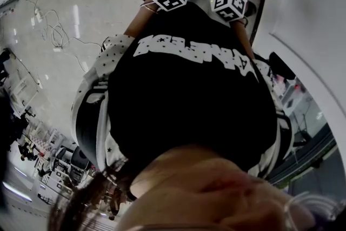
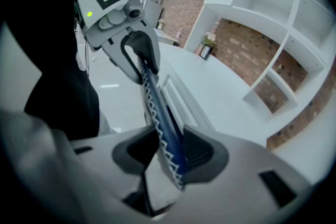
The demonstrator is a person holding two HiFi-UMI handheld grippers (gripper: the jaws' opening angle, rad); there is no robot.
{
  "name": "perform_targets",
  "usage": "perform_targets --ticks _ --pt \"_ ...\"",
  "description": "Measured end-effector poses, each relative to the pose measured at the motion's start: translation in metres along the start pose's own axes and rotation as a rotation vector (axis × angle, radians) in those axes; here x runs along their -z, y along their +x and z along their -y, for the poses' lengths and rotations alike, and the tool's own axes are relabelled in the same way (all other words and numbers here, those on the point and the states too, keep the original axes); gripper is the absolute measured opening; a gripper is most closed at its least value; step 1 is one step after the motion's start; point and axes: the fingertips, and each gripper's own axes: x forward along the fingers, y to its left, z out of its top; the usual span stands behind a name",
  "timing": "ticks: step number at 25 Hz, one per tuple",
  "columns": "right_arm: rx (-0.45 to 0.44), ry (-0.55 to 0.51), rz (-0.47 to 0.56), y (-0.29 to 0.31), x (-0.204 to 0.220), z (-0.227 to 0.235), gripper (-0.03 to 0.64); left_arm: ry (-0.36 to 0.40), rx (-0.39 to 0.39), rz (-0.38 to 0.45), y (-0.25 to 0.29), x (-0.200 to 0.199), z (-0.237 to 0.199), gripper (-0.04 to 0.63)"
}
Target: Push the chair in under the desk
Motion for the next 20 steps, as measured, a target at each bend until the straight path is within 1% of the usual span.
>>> perform_targets --ticks 12,20 --pt "-0.003 -0.001 -0.007 0.0021 -0.0055 0.0061 0.155 0.001 0.004 0.005 0.0008 -0.0012 -0.0077 0.186" --pt "0.002 -0.001 -0.007 0.0022 -0.0001 0.0082 0.156 0.006 0.005 0.006 0.0035 -0.0047 -0.0054 0.186"
